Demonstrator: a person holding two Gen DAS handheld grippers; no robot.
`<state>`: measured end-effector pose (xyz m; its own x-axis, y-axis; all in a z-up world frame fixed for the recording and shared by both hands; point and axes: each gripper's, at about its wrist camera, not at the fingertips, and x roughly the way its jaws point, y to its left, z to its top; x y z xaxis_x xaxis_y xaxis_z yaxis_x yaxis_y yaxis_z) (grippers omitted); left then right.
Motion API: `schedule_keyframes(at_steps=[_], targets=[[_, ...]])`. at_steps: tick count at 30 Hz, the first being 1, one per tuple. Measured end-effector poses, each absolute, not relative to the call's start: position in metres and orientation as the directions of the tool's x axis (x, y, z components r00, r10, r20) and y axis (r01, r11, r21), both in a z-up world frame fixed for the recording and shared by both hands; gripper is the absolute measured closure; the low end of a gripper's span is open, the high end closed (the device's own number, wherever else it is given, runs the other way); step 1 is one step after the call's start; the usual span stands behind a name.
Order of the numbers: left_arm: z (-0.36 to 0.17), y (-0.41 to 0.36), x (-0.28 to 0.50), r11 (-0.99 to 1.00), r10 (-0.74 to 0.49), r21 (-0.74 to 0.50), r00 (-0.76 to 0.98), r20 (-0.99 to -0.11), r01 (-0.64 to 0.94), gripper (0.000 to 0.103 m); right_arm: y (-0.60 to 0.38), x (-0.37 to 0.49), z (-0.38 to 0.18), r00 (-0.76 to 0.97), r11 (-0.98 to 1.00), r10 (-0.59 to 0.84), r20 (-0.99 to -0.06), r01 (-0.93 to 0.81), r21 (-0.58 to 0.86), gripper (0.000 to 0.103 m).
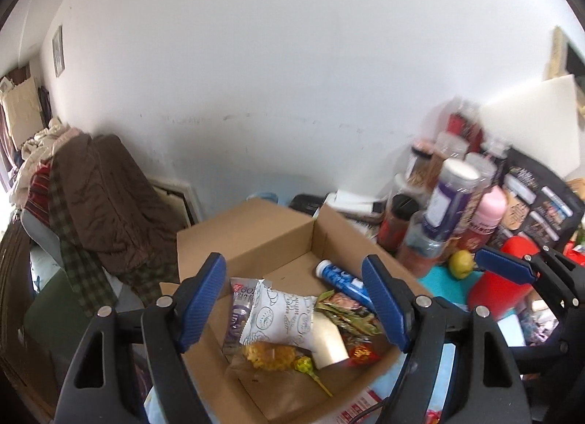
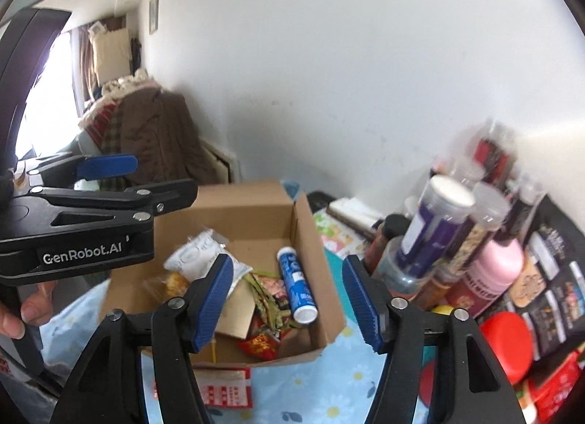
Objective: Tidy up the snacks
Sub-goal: 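Open both tools to drop the bread bag and blue tube into the box, then withdraw both tools from the box toward the red packets on the table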
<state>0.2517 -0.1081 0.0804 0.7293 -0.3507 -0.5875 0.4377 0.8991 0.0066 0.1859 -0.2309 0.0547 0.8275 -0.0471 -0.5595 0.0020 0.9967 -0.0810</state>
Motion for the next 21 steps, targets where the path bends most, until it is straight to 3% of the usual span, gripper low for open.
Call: schedule_keyframes(at_steps=[8, 18, 21], targets=[[0.117, -0.092, 0.191, 0.888, -0.395, 0.003, 0.766, -0.507, 0.460, 0.026, -0.224, 0.130, 0.088, 0.879, 0.995, -0.060, -0.473, 0.017, -0.094, 0.040], [0.127, -0.074, 0.127, 0.864, -0.446, -0.001, 0.765, -0.465, 0.503, 0.026, -0.211, 0.056, 0.108, 0.915, 0.993, -0.079, -0.395, 0.038, -0.111, 0.027], [0.126, -0.068, 0.111, 0.859, -0.456, -0.002, 0.764, -0.456, 0.511, 0.017, -0.207, 0.039, 0.106, 0.917, 0.992, -0.093, -0.389, 0.050, -0.120, 0.024]])
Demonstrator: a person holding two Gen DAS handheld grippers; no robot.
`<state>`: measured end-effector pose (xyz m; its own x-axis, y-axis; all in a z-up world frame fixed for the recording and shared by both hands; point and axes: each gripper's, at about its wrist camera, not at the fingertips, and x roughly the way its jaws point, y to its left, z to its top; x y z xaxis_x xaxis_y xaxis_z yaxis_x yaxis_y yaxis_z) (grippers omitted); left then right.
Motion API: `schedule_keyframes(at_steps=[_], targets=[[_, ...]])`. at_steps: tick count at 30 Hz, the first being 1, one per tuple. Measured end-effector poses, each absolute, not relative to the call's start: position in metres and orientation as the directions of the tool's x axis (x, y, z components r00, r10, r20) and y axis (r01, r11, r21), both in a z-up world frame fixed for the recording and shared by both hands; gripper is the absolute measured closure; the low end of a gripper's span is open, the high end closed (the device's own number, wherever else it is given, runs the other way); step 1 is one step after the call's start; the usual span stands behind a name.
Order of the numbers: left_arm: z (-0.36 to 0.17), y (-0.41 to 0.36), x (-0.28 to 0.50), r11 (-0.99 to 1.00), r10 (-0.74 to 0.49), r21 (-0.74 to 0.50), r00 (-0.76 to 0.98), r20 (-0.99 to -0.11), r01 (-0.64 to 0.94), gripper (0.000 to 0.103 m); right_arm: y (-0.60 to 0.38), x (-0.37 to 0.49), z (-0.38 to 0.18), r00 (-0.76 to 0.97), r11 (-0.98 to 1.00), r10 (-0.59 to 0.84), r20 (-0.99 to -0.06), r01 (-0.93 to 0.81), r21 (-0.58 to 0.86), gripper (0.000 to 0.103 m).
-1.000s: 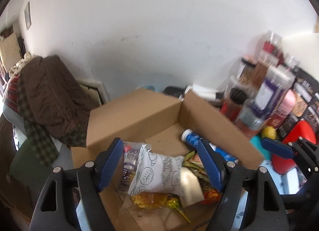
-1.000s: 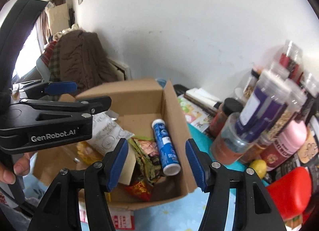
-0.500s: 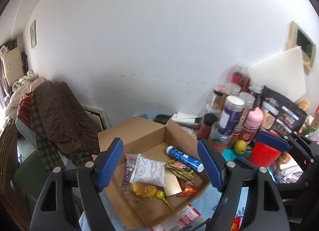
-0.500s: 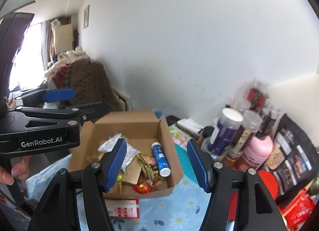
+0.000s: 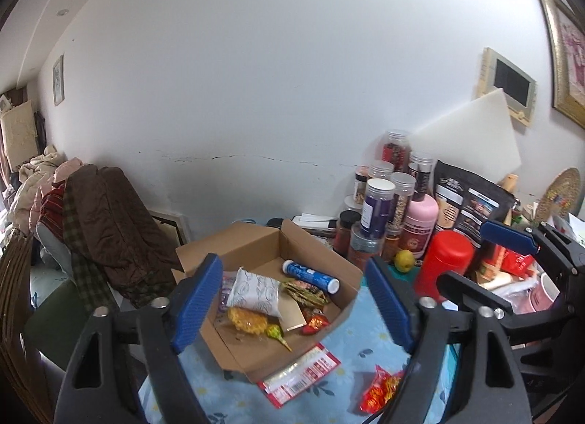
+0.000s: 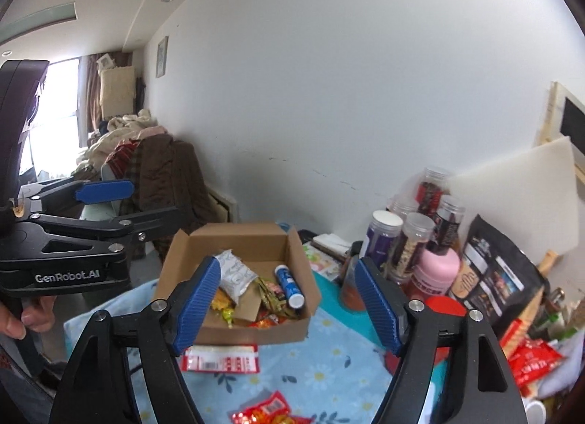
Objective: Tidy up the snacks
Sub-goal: 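Withdraw both tools from the box toward the red packets on the table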
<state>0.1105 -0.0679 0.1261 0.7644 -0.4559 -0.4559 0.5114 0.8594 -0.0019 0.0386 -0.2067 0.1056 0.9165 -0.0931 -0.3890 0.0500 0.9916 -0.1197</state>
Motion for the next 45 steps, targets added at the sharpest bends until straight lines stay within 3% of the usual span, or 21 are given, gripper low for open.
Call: schedule_keyframes(at_steps=[2, 14, 30, 45], targets=[[0.125, -0.063, 0.099, 0.857, -0.463, -0.002, 0.768, -0.442, 0.515, 0.013, -0.203, 0.028, 0.103, 0.918, 0.991, -0.097, -0.384, 0.053, -0.122, 0.023], [0.096, -0.049, 0.052, 0.812, -0.538, -0.019, 0.734, -0.415, 0.584, 0.013, -0.193, -0.014, 0.072, 0.909, 0.990, -0.126, -0.397, 0.090, -0.109, 0.023], [0.015, -0.047, 0.058, 0.796, -0.527, -0.078, 0.624, -0.577, 0.600, 0.013, -0.183, -0.015, -0.006, 0.840, 0.995, -0.093, -0.535, 0.067, -0.067, 0.022], [-0.060, -0.047, 0.093, 0.795, -0.530, -0.172, 0.528, -0.664, 0.582, 0.013, -0.194, 0.012, -0.069, 0.758, 0.998, -0.059, -0.649, 0.058, -0.023, 0.022]])
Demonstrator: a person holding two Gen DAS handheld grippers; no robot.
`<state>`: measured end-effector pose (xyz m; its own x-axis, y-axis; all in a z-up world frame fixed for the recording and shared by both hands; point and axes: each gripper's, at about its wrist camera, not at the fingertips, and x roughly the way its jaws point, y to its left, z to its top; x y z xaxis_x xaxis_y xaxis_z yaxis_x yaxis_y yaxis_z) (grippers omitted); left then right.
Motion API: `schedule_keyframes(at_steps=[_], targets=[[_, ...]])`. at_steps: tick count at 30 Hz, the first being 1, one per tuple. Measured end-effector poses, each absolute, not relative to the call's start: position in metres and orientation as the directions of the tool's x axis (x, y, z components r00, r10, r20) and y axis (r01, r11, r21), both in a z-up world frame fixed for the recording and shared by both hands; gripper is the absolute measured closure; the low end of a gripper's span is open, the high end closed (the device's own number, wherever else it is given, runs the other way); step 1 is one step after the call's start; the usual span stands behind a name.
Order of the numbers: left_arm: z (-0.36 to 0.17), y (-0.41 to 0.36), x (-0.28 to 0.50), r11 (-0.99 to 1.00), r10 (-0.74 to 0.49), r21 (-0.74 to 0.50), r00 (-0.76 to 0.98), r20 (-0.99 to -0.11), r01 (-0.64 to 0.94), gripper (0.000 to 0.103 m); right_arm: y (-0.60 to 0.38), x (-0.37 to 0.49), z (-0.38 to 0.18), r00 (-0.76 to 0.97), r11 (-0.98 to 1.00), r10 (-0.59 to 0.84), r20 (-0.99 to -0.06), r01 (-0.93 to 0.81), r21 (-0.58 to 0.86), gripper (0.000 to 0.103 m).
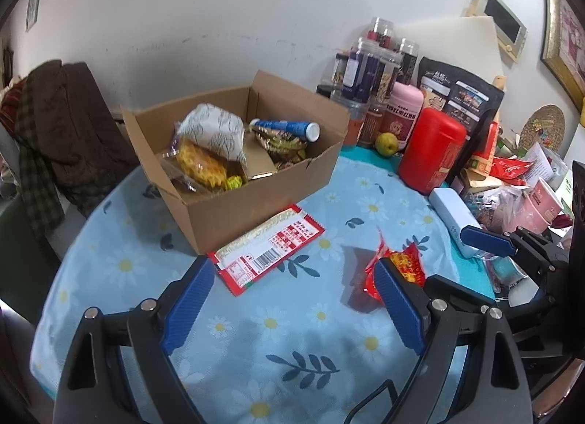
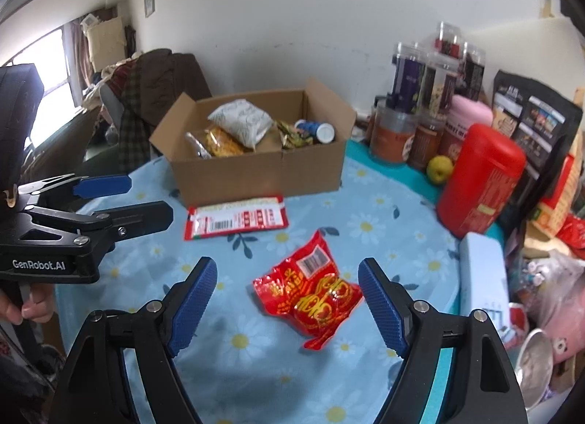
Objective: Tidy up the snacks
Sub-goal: 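Withdraw both tools from the box toward the red packets on the table, then grasp the red-and-white sauce packet with the left tool while the right tool grasps the red snack bag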
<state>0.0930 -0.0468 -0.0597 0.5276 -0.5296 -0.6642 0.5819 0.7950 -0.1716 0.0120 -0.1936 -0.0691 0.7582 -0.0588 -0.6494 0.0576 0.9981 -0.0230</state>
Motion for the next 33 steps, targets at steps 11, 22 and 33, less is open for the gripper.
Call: schedule_keyframes(at_steps=[11, 22, 33], targets=[[-0.110, -0.055, 0.147, 0.829, -0.487, -0.217, 0.474, -0.733, 0.516, 0.013, -0.208, 0.048, -0.097, 0.710, 0.998, -0.051, -0.702, 0.055, -0.017, 0.022], [-0.143, -0.070, 0.168, 0.817, -0.479, -0.242, 0.382, -0.790, 0.523, 0.013, -0.225, 0.062, -0.114, 0.670, 0.996, -0.068, -0.739, 0.085, -0.014, 0.022], [-0.132, -0.097, 0.134, 0.737, -0.531, -0.251, 0.309, -0.789, 0.628, 0.013, -0.241, 0.055, -0.121, 0.652, 0.998, -0.041, -0.757, 0.062, -0.001, 0.021]])
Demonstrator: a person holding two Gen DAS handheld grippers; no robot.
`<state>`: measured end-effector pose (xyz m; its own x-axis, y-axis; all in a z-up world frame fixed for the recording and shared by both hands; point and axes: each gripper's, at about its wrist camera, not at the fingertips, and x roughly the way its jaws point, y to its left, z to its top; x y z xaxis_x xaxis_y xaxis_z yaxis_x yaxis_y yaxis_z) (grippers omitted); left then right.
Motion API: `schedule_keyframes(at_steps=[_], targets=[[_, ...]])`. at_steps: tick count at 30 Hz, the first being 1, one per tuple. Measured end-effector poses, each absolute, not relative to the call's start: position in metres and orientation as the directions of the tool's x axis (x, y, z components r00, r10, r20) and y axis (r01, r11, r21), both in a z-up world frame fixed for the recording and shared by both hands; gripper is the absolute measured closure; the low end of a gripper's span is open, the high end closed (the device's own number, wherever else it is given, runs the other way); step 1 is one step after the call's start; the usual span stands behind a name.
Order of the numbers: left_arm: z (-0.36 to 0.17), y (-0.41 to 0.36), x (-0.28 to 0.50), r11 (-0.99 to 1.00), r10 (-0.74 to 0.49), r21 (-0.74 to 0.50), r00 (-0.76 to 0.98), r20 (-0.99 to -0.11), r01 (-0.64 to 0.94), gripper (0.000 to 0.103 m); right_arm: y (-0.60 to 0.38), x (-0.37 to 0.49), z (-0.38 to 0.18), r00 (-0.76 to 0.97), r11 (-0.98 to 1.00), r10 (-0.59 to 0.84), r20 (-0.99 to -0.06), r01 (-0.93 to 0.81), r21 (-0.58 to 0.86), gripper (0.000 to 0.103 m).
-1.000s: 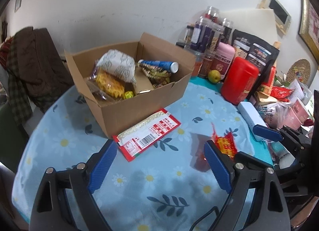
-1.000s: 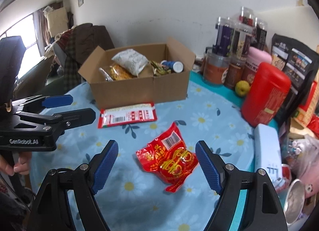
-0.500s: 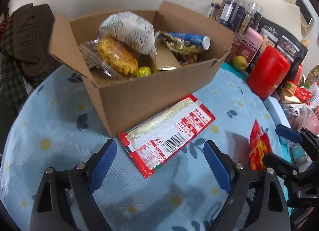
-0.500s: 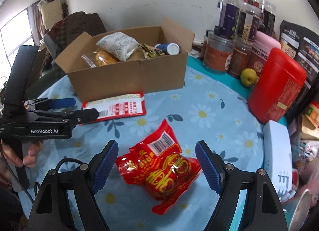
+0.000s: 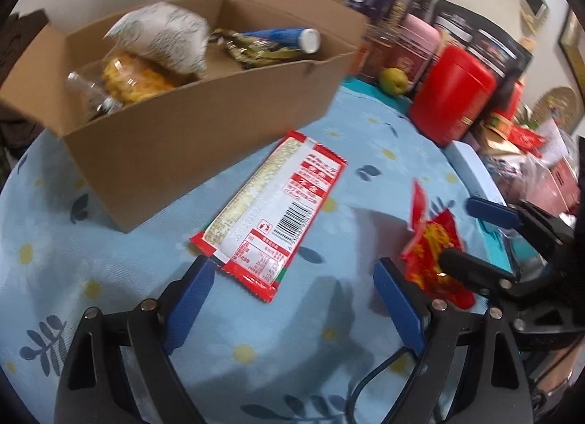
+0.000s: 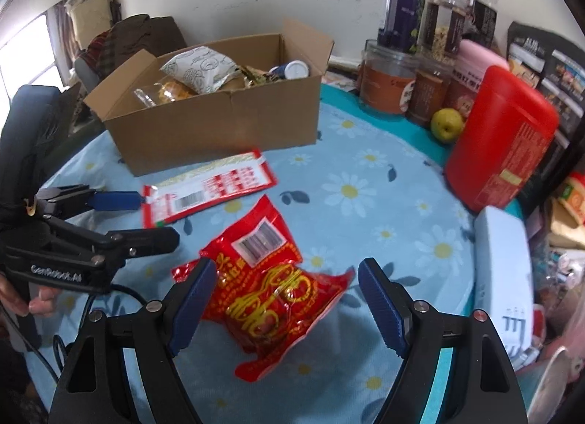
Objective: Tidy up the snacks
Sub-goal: 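Grasp the red-and-white sauce packet with the left tool while the right tool grasps the red snack bag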
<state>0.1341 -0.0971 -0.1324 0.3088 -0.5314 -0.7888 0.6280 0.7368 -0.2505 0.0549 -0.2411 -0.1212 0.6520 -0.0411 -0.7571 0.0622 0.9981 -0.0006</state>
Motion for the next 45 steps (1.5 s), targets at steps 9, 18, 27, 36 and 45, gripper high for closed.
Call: schedule_keyframes(at_steps=[9, 18, 27, 36, 45], targets=[[-0.119, -0.105, 0.145, 0.753, -0.487, -0.148, 0.392, -0.781, 0.641, 0.013, -0.240, 0.062, -0.137, 0.592, 0.997, -0.001, -0.806, 0.062, 0.045, 0.008], [-0.144, -0.129, 0.162, 0.737, -0.449, -0.134, 0.332, -0.830, 0.663, 0.013, -0.262, 0.064, -0.153, 0.567, 0.983, 0.043, -0.823, 0.125, 0.137, 0.029], [-0.146, -0.140, 0.152, 0.725, -0.401, -0.034, 0.382, -0.832, 0.688, 0.046, -0.278, 0.067, -0.152, 0.594, 0.976, 0.040, -0.804, 0.150, 0.159, 0.062], [-0.144, -0.134, 0.125, 0.714, -0.398, -0.046, 0.351, -0.847, 0.699, 0.052, -0.270, 0.057, -0.149, 0.589, 0.983, 0.037, -0.807, 0.126, 0.136, 0.062], [-0.143, -0.114, 0.077, 0.706, -0.403, -0.078, 0.309, -0.861, 0.704, 0.052, -0.257, 0.020, -0.150, 0.569, 0.986, 0.059, -0.820, 0.094, 0.136, 0.062]])
